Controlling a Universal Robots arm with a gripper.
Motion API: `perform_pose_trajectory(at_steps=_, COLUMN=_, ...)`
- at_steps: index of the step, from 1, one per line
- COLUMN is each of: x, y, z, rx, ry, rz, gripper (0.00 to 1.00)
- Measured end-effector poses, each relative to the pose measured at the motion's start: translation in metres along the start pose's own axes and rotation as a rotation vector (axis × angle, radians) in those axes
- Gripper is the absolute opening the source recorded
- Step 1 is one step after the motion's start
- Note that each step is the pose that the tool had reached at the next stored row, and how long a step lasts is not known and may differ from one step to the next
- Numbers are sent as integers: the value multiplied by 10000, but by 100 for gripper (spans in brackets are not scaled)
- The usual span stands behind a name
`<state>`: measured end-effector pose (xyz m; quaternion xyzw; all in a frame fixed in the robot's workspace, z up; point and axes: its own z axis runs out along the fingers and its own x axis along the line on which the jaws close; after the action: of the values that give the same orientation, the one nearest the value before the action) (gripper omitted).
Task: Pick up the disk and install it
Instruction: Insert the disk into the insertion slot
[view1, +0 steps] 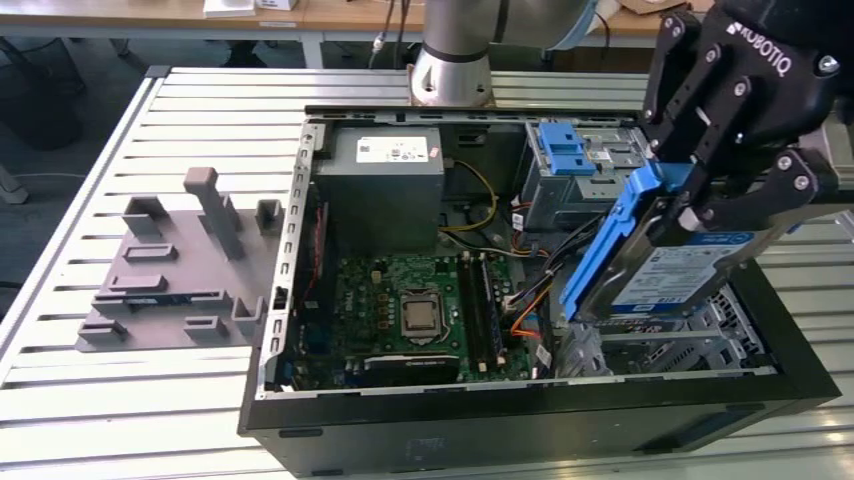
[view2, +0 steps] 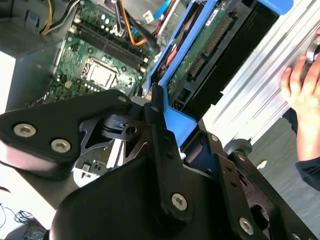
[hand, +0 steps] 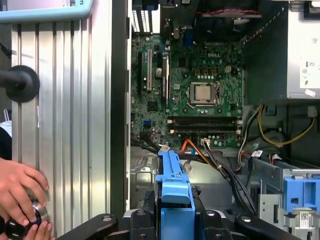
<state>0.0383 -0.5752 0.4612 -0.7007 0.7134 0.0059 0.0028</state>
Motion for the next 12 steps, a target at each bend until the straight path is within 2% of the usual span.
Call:
perform_pose_trajectory(at_steps=4, x=-2, y=-111, z=13, rx=-3, ry=-2, rz=0, gripper=36)
perform_pose_trajectory(at_steps=10, x=-3, y=-212, z=41, rx=-3, ry=-2, rz=0, gripper=36)
perform_pose_trajectory(at_steps=12, x=-4, y=-222, z=54, rx=-2, ry=0, rz=0, gripper=36)
